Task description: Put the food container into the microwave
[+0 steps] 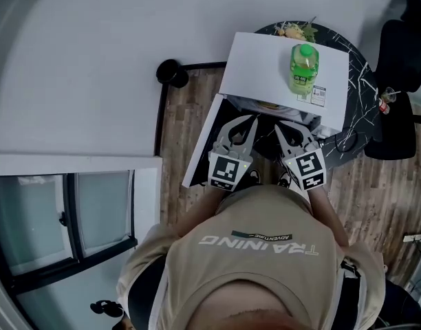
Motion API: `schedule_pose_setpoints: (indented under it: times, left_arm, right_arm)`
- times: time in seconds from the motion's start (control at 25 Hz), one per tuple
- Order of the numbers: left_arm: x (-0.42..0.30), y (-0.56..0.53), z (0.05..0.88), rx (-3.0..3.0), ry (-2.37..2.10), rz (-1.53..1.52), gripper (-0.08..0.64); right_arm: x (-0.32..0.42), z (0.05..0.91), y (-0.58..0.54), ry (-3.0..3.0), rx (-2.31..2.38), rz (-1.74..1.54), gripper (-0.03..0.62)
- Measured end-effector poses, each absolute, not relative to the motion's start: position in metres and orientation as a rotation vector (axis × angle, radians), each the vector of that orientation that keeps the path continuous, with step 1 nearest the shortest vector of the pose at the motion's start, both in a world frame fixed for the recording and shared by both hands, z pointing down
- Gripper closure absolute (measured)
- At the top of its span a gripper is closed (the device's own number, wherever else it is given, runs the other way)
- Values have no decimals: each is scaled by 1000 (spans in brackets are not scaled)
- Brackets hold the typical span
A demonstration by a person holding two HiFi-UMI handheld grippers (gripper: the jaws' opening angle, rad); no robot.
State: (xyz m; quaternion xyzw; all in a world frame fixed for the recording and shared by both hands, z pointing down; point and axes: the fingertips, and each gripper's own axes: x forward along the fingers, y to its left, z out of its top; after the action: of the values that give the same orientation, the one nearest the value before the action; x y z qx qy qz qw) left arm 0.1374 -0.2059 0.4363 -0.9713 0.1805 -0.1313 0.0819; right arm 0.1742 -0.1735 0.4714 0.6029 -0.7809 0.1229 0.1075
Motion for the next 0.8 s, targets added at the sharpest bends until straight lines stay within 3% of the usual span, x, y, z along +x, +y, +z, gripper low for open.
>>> schedule_pose_setpoints:
  times: [0.8]
  left_arm:
    - [128,-232,414,-2914,500,-354,551]
  right_arm:
    - [169,436,-230,-2337,1863,171,581]
